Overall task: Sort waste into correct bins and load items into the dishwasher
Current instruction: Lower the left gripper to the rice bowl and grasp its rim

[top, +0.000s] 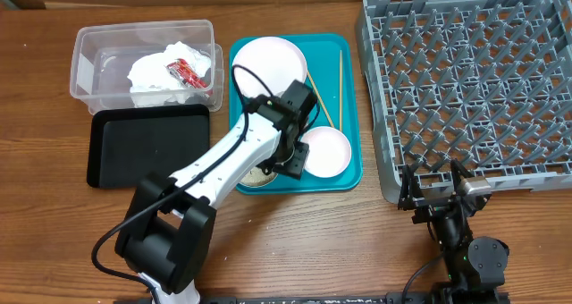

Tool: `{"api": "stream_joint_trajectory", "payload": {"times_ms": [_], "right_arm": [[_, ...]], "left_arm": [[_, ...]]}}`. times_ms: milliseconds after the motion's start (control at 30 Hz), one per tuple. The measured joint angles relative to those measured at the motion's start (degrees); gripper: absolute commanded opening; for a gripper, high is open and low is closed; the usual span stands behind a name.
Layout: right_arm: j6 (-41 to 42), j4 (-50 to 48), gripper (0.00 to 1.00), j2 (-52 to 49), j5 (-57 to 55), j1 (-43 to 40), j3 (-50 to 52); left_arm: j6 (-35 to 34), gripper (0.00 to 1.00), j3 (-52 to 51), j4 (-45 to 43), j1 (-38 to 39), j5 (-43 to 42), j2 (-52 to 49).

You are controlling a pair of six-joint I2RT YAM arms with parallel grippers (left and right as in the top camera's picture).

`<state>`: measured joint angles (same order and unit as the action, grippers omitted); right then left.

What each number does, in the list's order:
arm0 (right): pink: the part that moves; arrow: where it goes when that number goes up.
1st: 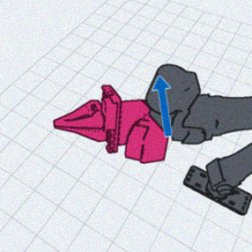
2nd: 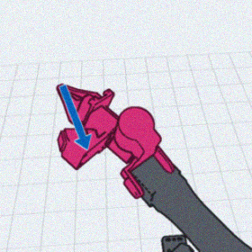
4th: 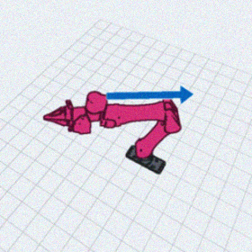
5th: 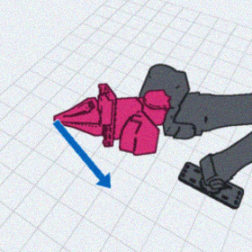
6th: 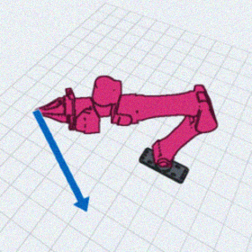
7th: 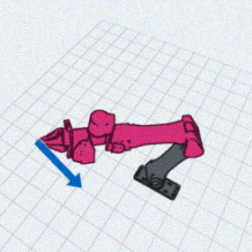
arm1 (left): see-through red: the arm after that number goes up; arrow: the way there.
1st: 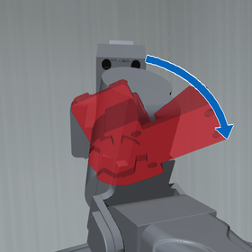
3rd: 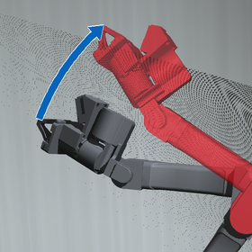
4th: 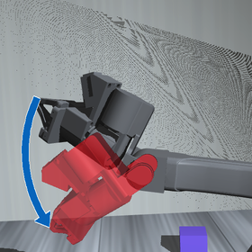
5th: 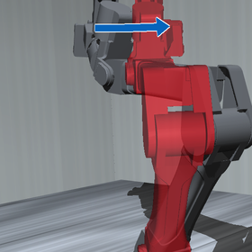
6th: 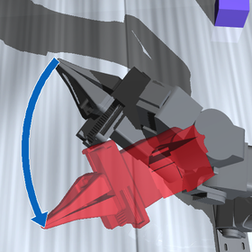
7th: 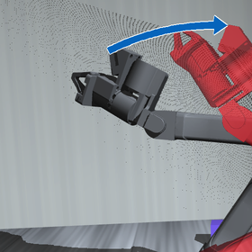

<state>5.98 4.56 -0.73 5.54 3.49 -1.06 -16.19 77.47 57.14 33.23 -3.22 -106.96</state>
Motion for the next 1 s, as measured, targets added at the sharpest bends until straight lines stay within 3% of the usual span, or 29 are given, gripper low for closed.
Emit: {"api": "stream_joint_trajectory", "payload": {"times_ms": [167, 367, 667, 1000], "right_arm": [[0.0, 0.0, 1.00, 0.0, 0.0, 0.0, 0.0], [0.0, 0.0, 1.00, 0.0, 0.0, 0.0, 0.0], [0.0, 0.0, 1.00, 0.0, 0.0, 0.0, 0.0], [0.0, 0.0, 1.00, 0.0, 0.0, 0.0, 0.0]], "left_arm": [[0.2, 0.31, -3.4, -2.7, 0.0, 0.0, 0.0], [0.4, 0.04, -4.5, -3.5, 0.0, 0.4, 0.0], [1.1, 0.04, -4.1, -2.0, 0.0, 1.4, 0.0], [0.5, 0.04, 6.6, 12.5, -0.7, 1.0, 2.7]]}}
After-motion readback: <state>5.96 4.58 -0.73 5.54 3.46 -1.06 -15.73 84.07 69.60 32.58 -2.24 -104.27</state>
